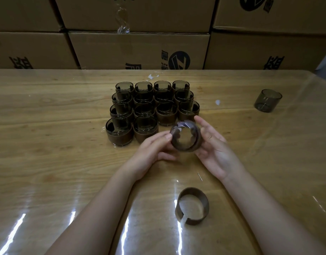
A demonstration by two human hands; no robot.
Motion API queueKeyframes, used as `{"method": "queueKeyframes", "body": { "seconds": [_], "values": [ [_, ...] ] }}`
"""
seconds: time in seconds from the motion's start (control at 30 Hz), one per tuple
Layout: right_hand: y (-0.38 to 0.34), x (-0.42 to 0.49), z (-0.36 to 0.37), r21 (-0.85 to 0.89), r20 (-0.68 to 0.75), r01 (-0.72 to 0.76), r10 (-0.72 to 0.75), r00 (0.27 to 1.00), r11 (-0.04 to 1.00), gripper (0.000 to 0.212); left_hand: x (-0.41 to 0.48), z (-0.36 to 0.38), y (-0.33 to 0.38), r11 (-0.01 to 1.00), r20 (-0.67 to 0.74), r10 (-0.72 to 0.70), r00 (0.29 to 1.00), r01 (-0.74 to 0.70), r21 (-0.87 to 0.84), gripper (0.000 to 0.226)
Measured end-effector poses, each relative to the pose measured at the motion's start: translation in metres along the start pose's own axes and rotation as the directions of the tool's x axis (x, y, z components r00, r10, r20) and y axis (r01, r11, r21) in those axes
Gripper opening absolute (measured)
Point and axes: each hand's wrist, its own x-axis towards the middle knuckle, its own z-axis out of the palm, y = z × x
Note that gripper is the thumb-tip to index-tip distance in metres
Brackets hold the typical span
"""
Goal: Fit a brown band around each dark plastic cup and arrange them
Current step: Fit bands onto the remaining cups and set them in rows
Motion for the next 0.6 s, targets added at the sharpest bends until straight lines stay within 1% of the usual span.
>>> {"method": "queueKeyframes", "body": {
  "seconds": [0.07,0.17,0.2,0.23,0.3,0.33,0.4,0.5,0.6],
  "values": [
    [-0.001,-0.001,-0.002,-0.14,-0.015,0.013,-0.015,1.0,0.99,0.051,-0.001,0.002,-0.002,0.995,-0.003,0.018,1.0,-0.018,0.094,0.044],
    [0.002,-0.004,0.002,-0.338,0.052,0.072,-0.058,0.997,0.938,0.048,-0.001,0.003,-0.005,0.953,-0.04,0.08,0.996,-0.065,0.297,0.065],
    [0.005,-0.005,0.004,-0.4,0.08,0.105,-0.079,0.994,0.91,0.047,0.0,0.004,-0.006,0.935,-0.064,0.106,0.992,-0.077,0.347,0.069],
    [0.007,-0.006,0.007,-0.457,0.095,0.143,-0.112,0.989,0.878,0.047,-0.001,0.005,-0.006,0.929,-0.077,0.128,0.989,-0.093,0.358,0.069],
    [0.01,-0.006,0.01,-0.531,0.085,0.207,-0.192,0.978,0.822,0.05,-0.001,0.006,-0.005,0.942,-0.083,0.162,0.983,-0.129,0.31,0.058],
    [0.01,-0.006,0.01,-0.549,0.065,0.217,-0.217,0.974,0.807,0.052,-0.002,0.005,-0.004,0.95,-0.088,0.166,0.982,-0.135,0.282,0.052],
    [0.01,-0.006,0.009,-0.582,0.046,0.21,-0.226,0.973,0.786,0.054,-0.003,0.003,-0.003,0.969,-0.099,0.146,0.984,-0.122,0.216,0.048],
    [0.012,-0.007,0.007,-0.6,0.091,0.151,-0.12,0.989,0.786,0.062,0.0,0.001,-0.006,0.995,-0.102,0.095,0.99,-0.091,0.035,0.049],
    [0.016,-0.006,0.008,-0.624,0.151,0.13,-0.044,0.988,0.77,0.068,0.002,0.002,-0.006,0.975,-0.095,0.051,0.994,-0.07,-0.211,0.049]
  ]
}}
